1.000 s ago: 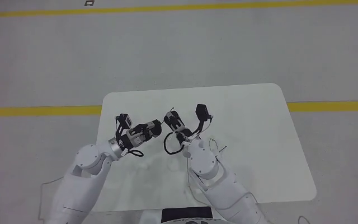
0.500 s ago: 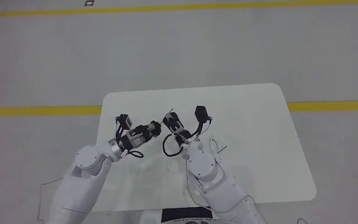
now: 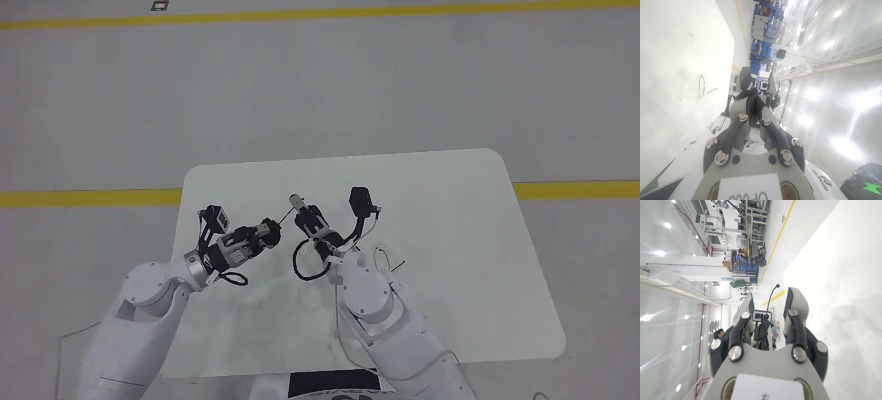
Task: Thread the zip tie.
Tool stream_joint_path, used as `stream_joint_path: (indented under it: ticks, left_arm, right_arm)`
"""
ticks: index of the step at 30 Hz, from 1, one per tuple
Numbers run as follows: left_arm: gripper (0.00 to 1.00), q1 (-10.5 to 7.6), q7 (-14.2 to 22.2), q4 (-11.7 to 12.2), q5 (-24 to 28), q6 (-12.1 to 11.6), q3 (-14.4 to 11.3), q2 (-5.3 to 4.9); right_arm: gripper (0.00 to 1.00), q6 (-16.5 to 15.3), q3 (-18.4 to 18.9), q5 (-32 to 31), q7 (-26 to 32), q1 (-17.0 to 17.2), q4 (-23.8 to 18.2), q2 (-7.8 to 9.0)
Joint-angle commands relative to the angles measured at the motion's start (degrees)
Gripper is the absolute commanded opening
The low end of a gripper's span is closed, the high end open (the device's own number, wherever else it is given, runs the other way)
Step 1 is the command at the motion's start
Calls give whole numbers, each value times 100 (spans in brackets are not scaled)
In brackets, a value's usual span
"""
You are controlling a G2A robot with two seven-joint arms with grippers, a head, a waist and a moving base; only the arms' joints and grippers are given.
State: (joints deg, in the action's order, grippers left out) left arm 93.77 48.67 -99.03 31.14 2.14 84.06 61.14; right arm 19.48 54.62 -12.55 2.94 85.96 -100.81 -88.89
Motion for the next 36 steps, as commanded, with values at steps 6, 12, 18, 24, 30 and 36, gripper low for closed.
stream_joint_path:
  ticks: [6, 12, 18, 24, 30, 36]
  left_arm:
    - [0, -34, 882, -70, -262, 508, 98, -107]
    - [0, -34, 882, -70, -262, 508, 98, -107]
    - [0, -34, 882, -70, -262, 508, 98, -107]
    - [0, -34, 882, -70, -262, 508, 98, -107]
    - [0, -34, 882, -70, -262, 508, 98, -107]
    - [0, -34, 882, -70, -262, 508, 98, -107]
  right_arm:
    - [100, -62, 258, -40, 532, 29, -113, 83]
    - [100, -62, 258, -40, 532, 29, -113, 83]
    - [100, -62, 258, -40, 532, 29, -113, 83]
    - [100, -62, 258, -40, 532, 29, -113, 83]
    - [100, -62, 258, -40, 532, 29, -113, 83]
    - [100, -62, 258, -40, 532, 29, -113, 83]
